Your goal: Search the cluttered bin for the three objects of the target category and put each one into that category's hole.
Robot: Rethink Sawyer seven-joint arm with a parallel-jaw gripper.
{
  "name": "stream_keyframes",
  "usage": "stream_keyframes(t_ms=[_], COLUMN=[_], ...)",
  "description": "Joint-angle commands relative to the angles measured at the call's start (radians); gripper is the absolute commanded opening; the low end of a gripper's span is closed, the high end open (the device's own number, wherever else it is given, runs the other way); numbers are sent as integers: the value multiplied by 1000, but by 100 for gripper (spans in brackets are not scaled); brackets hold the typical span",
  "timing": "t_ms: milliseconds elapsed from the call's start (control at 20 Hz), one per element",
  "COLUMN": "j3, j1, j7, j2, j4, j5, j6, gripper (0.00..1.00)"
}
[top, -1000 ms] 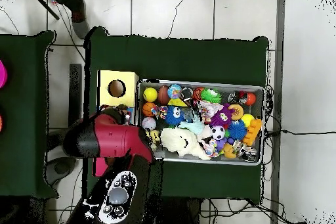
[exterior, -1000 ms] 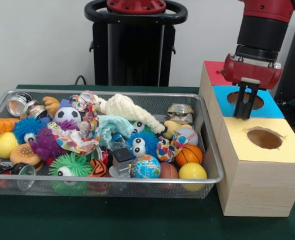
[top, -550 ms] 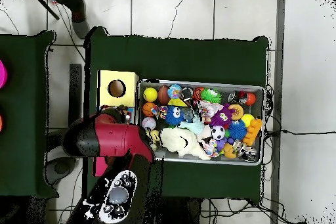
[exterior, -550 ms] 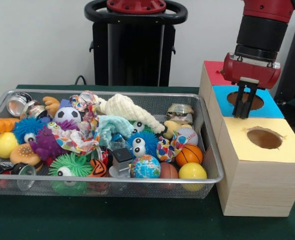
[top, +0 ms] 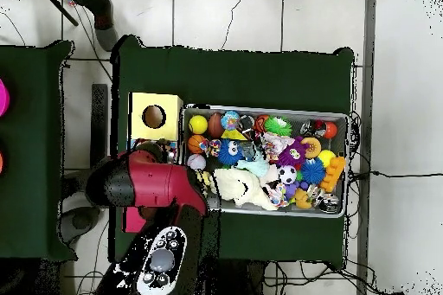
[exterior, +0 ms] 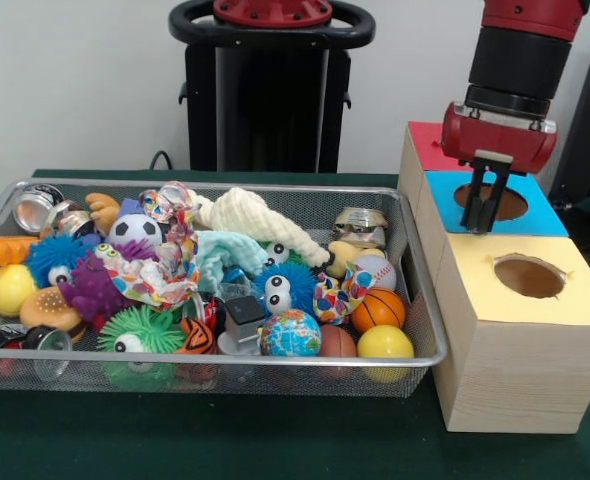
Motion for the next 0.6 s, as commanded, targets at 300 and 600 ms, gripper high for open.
stream_keyframes(t_ms=[300, 600], j3=[153, 182], j1=[-180, -245], j7=[-67, -95], j2=[-134, -183], j4=[102, 75], j5=[-70, -105], j6=[245, 317], gripper=[0, 0])
